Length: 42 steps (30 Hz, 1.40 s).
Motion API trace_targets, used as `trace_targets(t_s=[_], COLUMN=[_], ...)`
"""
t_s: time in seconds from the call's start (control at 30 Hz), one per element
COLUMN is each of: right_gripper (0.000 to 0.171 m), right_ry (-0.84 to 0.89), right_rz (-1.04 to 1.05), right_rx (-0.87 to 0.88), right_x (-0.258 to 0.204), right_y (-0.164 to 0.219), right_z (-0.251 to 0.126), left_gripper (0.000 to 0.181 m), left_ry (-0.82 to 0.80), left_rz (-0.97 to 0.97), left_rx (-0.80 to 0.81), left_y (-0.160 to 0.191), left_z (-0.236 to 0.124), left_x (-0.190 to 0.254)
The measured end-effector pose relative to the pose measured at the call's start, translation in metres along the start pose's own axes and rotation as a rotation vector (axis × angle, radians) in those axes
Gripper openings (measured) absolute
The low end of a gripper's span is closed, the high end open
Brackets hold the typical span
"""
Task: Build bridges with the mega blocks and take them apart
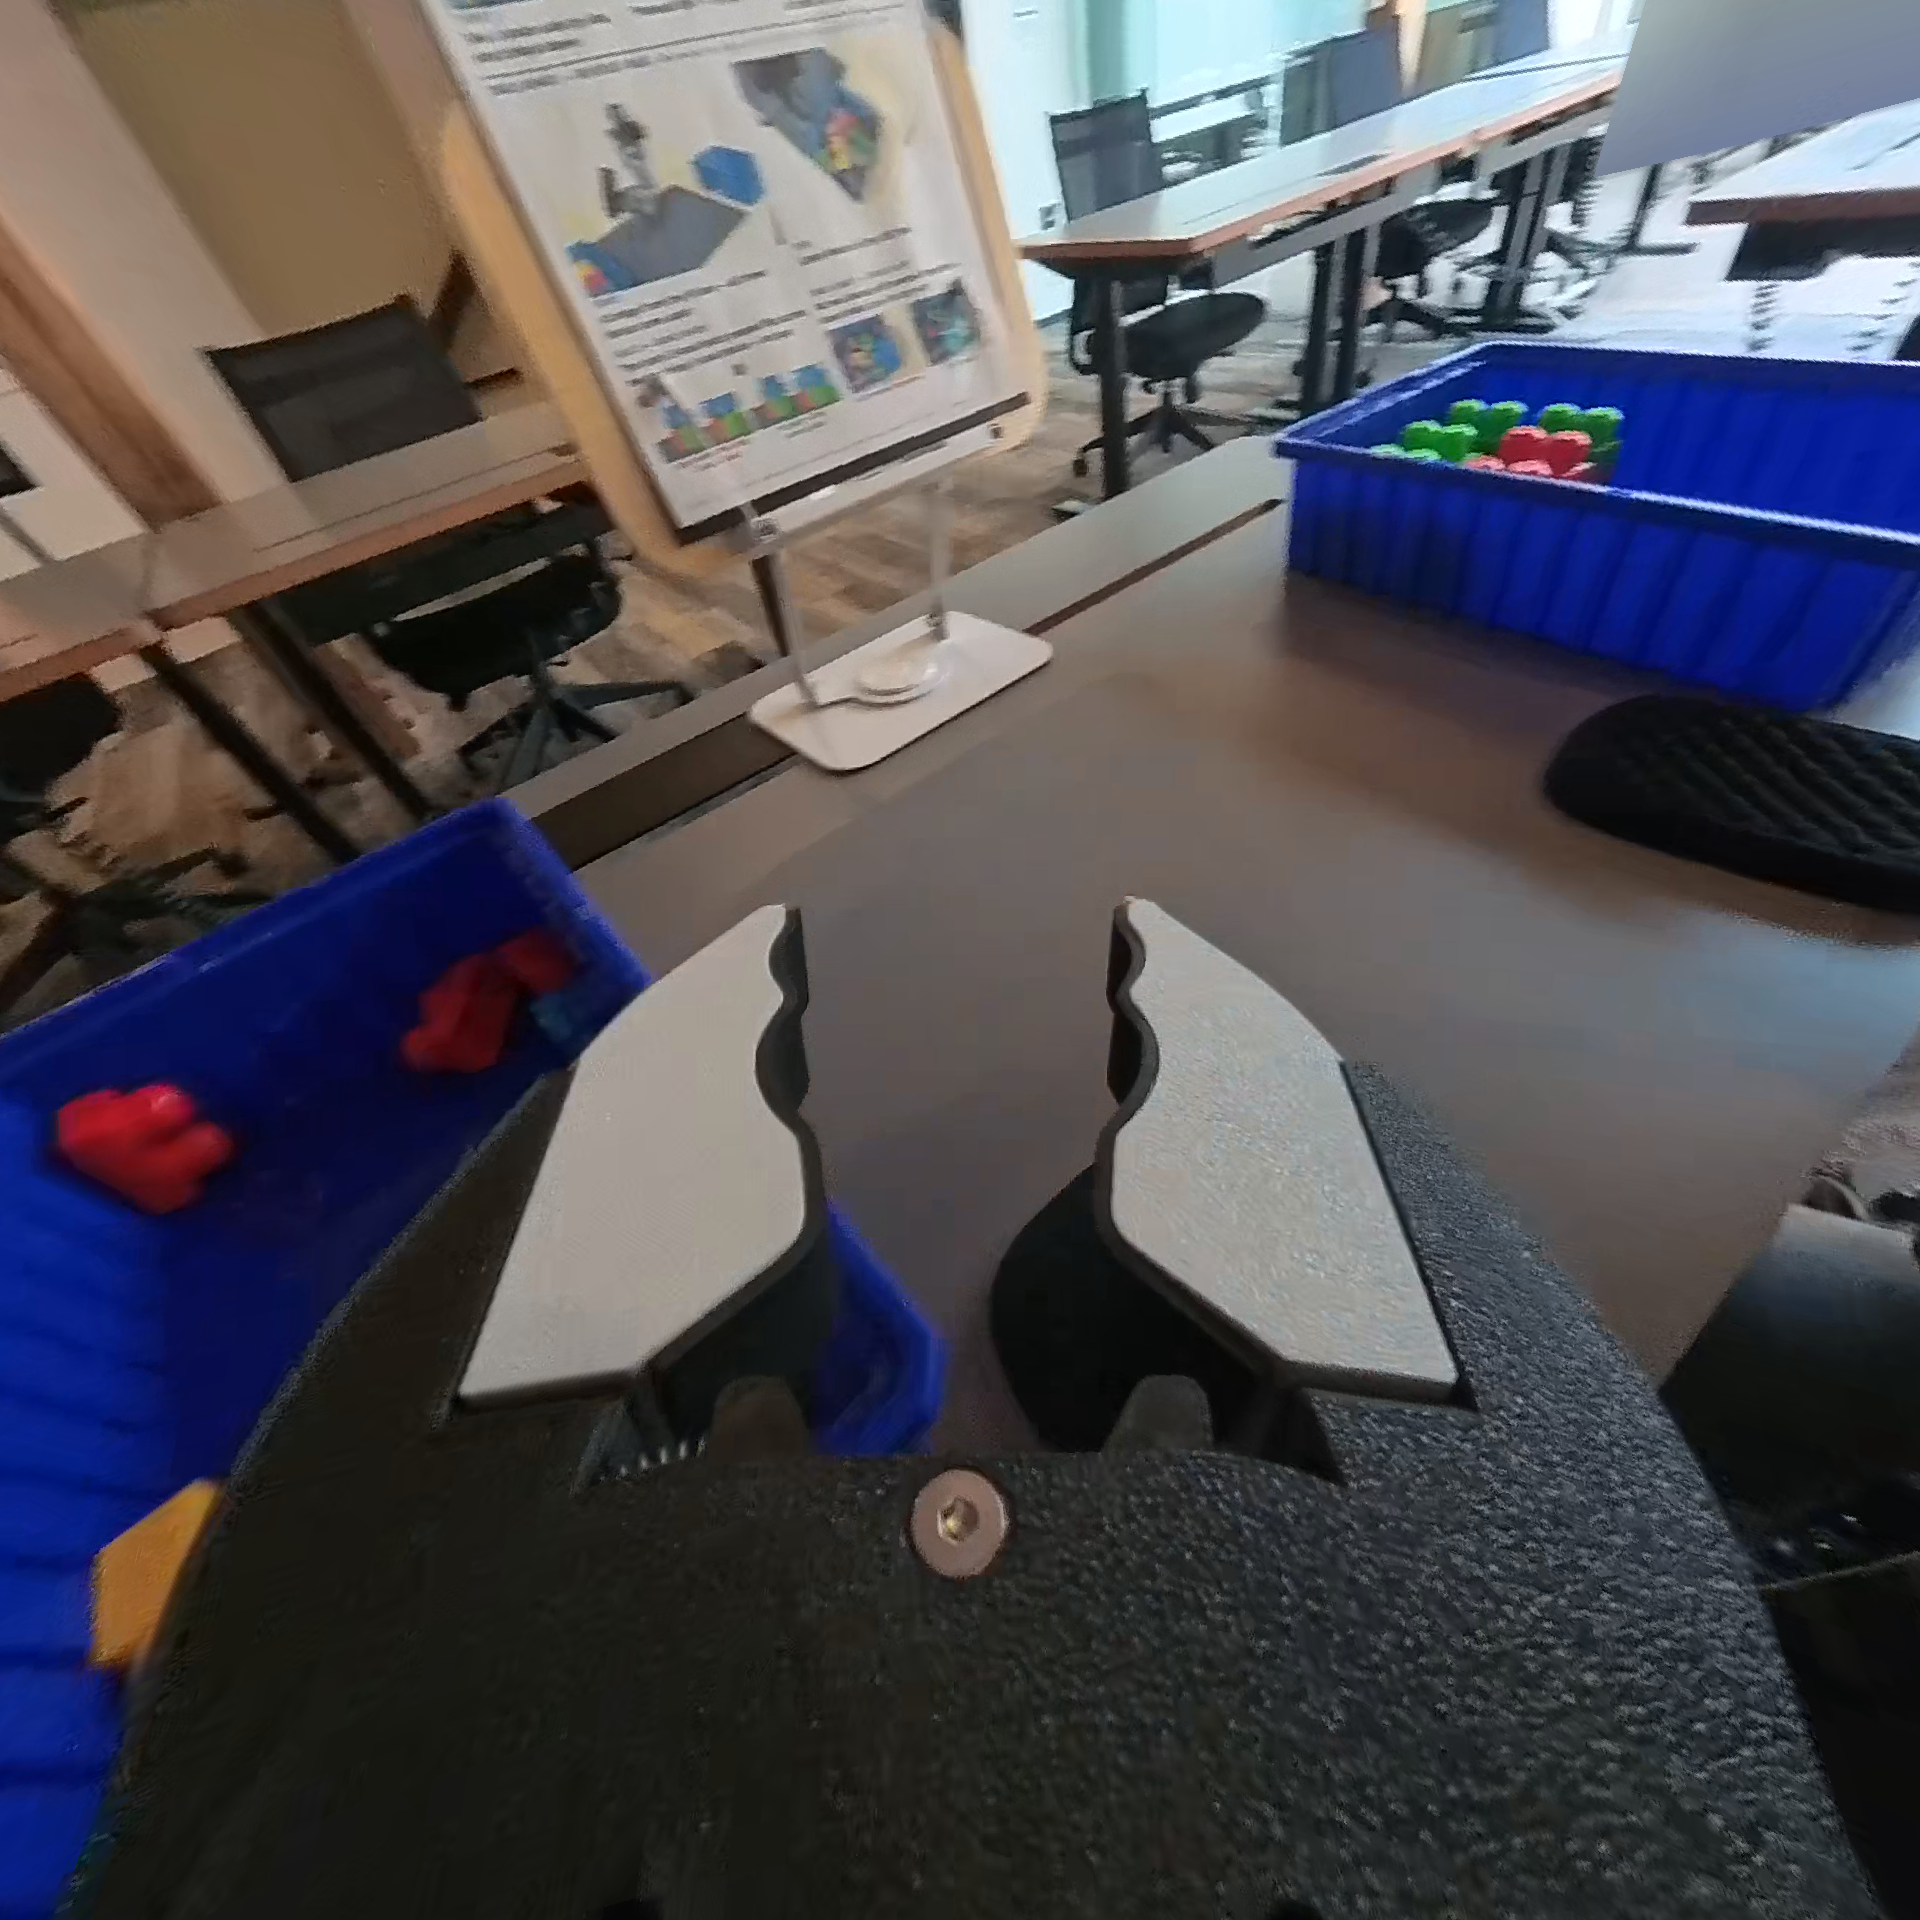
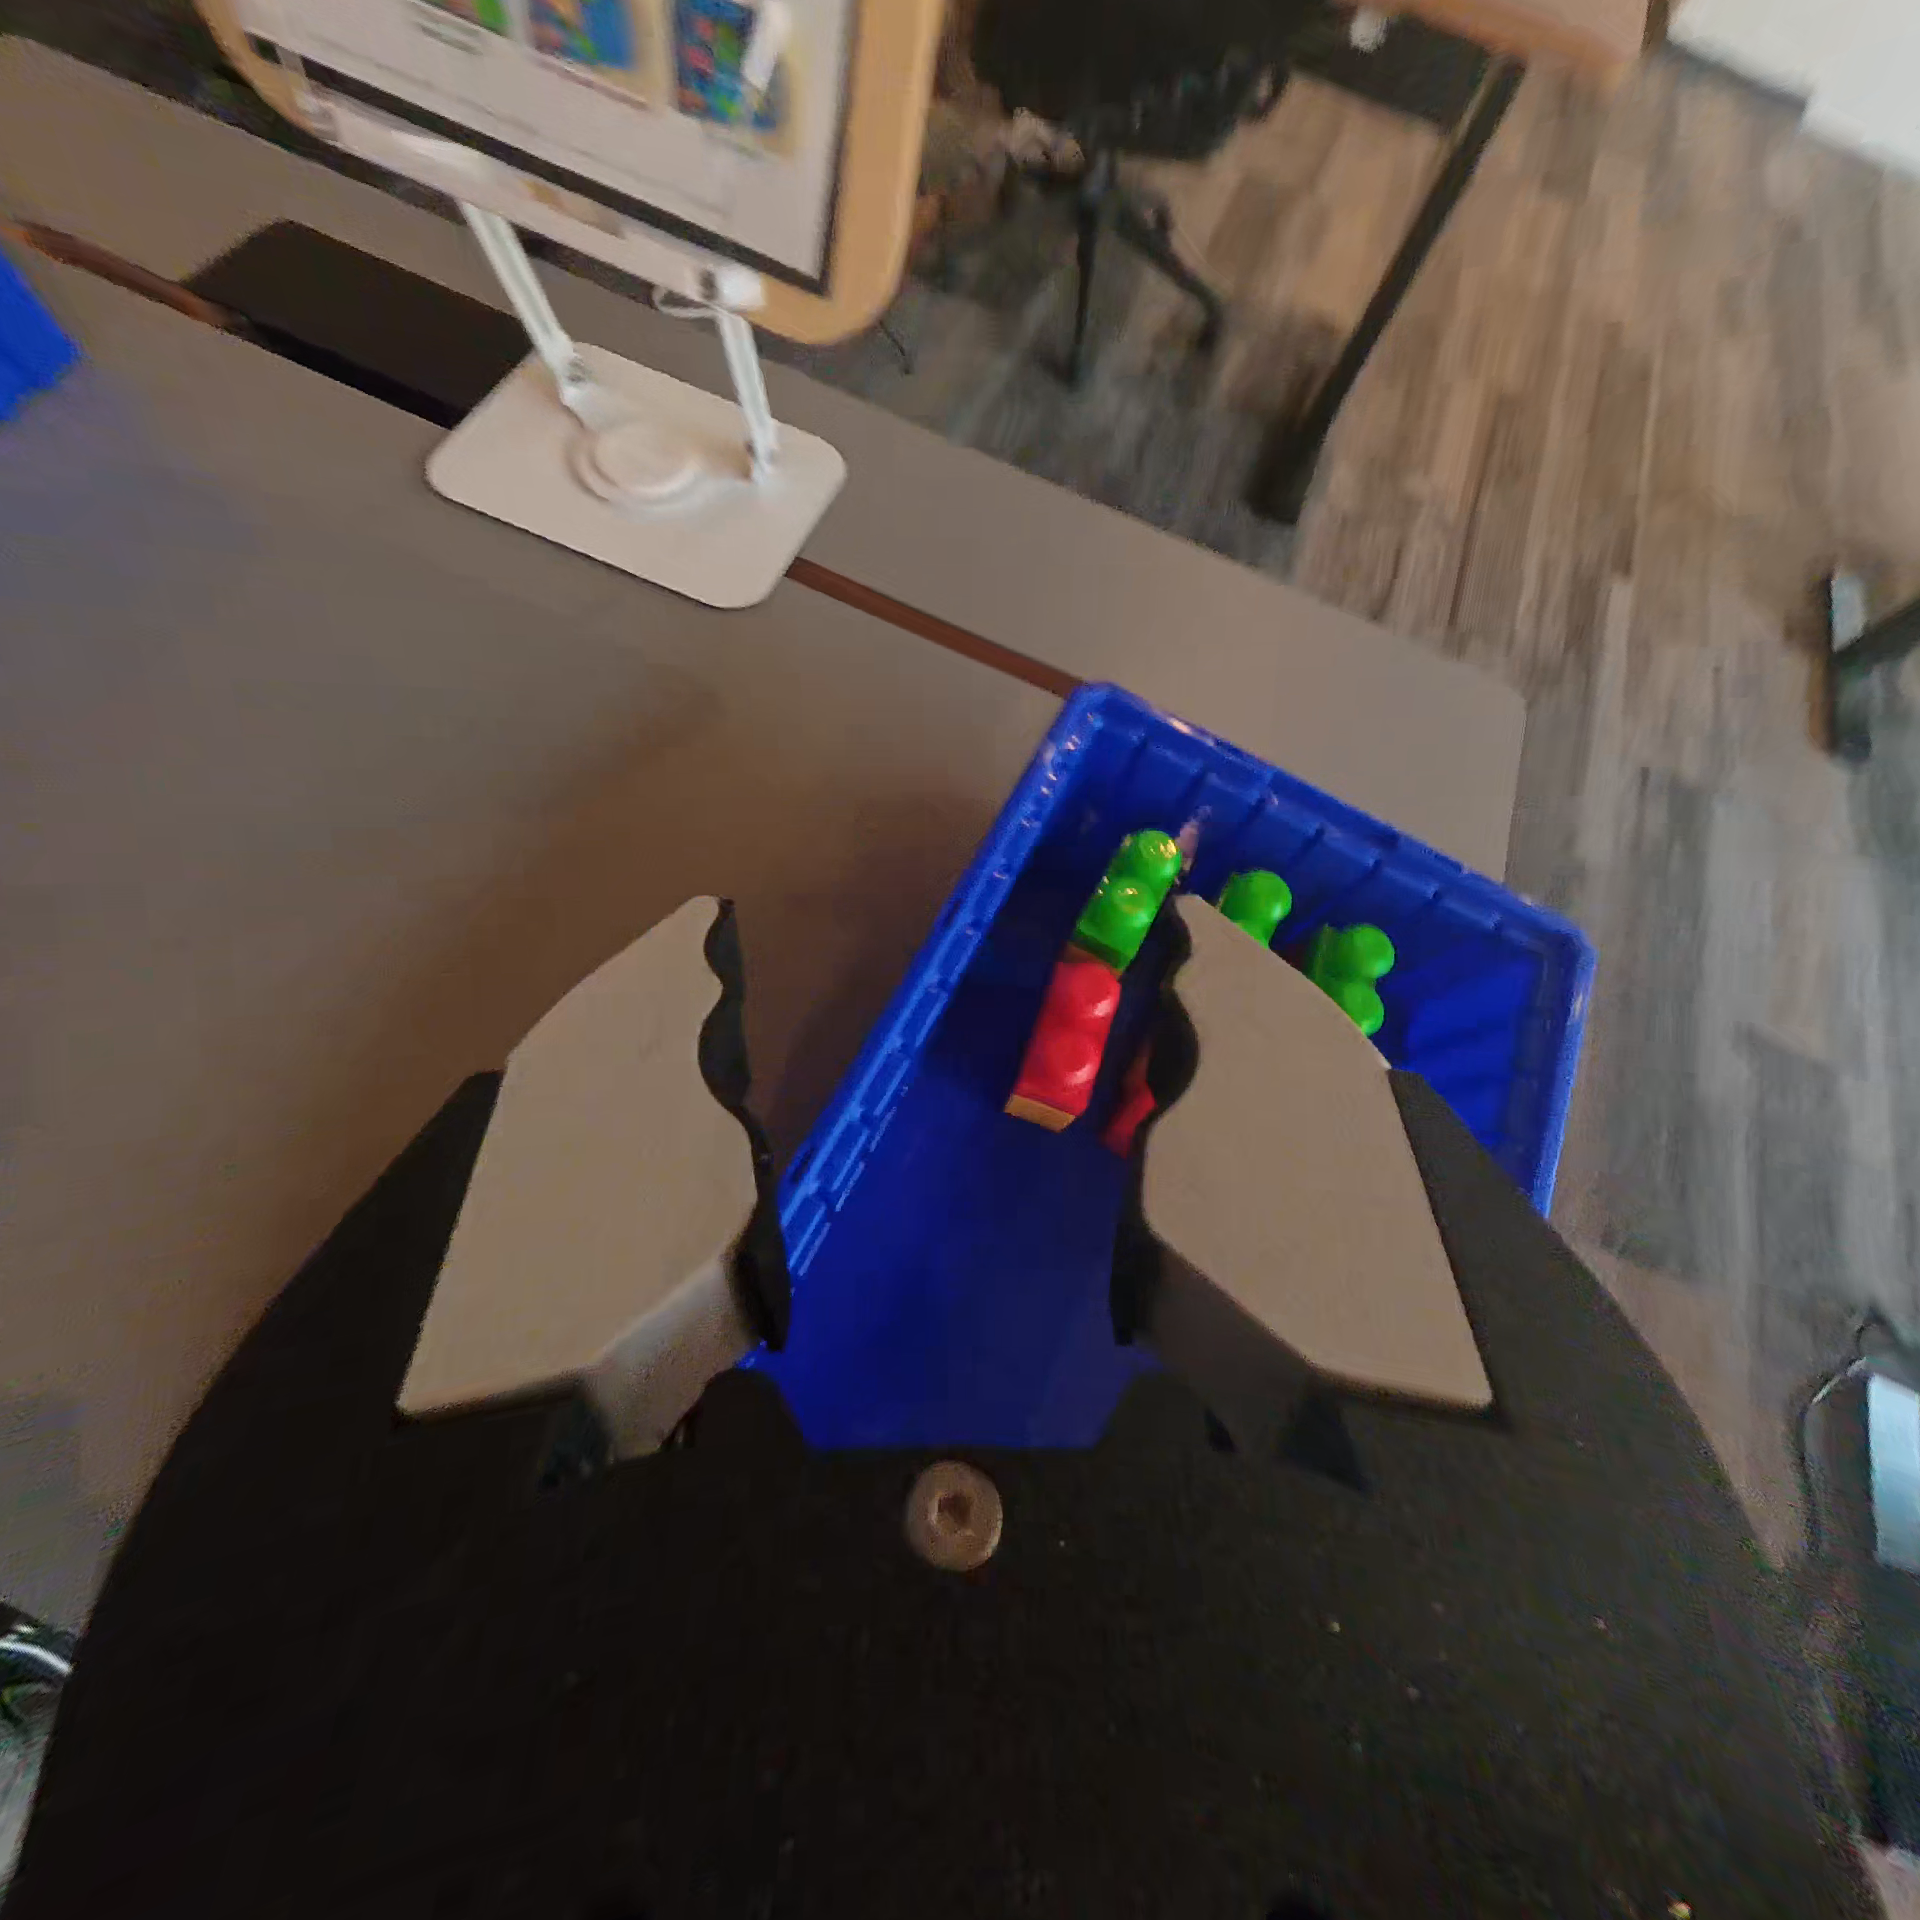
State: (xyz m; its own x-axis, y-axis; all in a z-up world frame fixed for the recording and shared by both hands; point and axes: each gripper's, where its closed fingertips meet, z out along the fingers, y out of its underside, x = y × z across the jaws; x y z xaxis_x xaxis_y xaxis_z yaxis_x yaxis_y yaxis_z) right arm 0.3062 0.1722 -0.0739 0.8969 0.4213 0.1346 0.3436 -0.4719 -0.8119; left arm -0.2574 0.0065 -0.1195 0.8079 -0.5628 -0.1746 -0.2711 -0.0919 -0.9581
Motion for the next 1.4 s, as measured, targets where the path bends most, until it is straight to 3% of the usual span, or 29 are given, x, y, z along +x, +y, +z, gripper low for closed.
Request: trace_targets(t_s=[0.27, 0.57, 1.0, 1.4], right_gripper=[0.072, 0.073, 0.071, 0.066], right_ry=[-0.045, -0.133, -0.252, -0.262], right_rz=[-0.166, -0.272, -0.252, -0.227], right_rx=[0.221, 0.309, 0.391, 0.434], right_x=[-0.09, -0.167, -0.192, -0.18], right_y=[-0.004, 0.015, 0.018, 0.021], right_z=[-0.059, -0.089, -0.095, -0.1], left_gripper=[0.054, 0.037, 0.038, 0.036], left_ry=[-0.18, -0.205, -0.428, -0.554], left_rz=[-0.048, -0.227, -0.251, -0.236], left_rx=[-0.122, -0.446, -1.103, -1.343], left_y=[0.017, 0.071, 0.198, 0.246], left_z=[-0.047, -0.046, -0.012, -0.01], left_x=[-0.084, -0.163, -0.231, -0.26])
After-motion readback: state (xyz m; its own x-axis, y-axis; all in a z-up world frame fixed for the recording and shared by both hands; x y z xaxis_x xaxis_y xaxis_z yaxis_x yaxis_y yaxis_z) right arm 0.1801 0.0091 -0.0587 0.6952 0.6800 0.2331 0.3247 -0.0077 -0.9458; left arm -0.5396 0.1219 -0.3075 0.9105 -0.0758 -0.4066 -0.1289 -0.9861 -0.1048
